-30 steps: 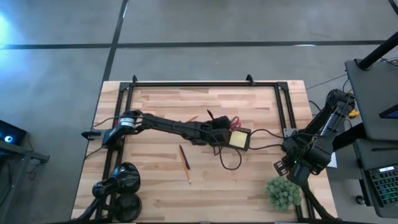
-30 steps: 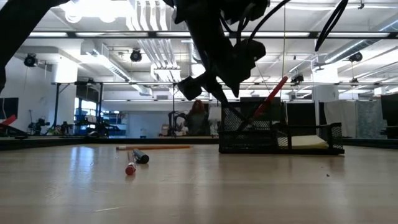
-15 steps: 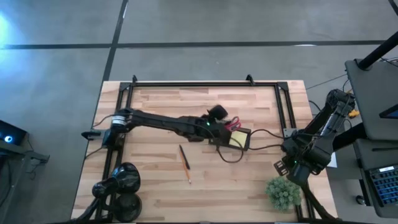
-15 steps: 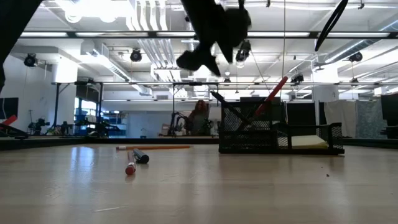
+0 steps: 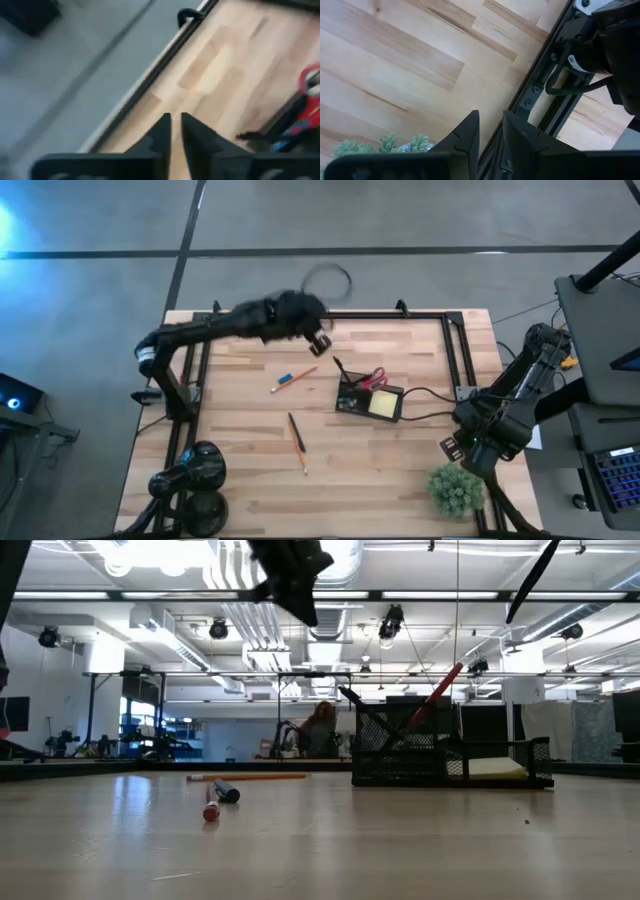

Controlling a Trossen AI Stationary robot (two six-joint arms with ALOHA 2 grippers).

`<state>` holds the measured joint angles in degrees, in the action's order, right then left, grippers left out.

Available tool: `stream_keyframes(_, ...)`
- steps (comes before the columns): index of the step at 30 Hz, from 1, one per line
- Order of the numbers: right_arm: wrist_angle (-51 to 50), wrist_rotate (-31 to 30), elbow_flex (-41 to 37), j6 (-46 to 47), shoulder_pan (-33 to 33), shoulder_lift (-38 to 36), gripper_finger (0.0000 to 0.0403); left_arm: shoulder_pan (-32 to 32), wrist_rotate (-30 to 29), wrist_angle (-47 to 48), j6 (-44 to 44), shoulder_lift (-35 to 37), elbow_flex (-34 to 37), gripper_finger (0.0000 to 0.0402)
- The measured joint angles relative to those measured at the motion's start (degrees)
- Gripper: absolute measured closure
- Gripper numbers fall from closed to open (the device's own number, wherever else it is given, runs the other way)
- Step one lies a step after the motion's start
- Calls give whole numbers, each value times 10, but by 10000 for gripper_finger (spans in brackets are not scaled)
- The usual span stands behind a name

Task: Pick and place office supplies into organizer
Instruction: Put the top pen into the desk organizer

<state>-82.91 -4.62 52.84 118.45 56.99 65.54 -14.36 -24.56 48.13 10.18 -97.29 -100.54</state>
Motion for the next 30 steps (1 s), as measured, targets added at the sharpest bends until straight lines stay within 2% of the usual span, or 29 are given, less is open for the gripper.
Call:
stream_keyframes(2, -1, -1, -1, 0, 0, 1, 326, -34, 85, -3, 22, 3, 13, 396)
stream_keyframes(4, -3, -1, -1, 0, 0, 3, 326, -63, 160, -3, 30, 3, 33, 393)
stream_keyframes(8, -3, -6, -1, 0, 0, 3, 326, -94, 260, -18, 49, -9, 66, 390)
stream_keyframes(14, -9, -14, -1, 0, 0, 3, 326, -104, 445, -136, 96, -35, 111, 389)
stream_keyframes(16, -9, -14, -1, 1, 0, 3, 326, -104, 447, -154, 101, -39, 117, 389)
stream_keyframes(20, -11, -14, -1, 11, 0, 3, 326, -106, 390, -137, 104, -48, 128, 389)
stream_keyframes(22, -16, -14, -1, 15, 0, 3, 326, -107, 380, -133, 105, -55, 133, 389)
stream_keyframes(30, -50, -12, -1, 15, 0, 2, 326, -93, 391, -157, 105, -89, 132, 389)
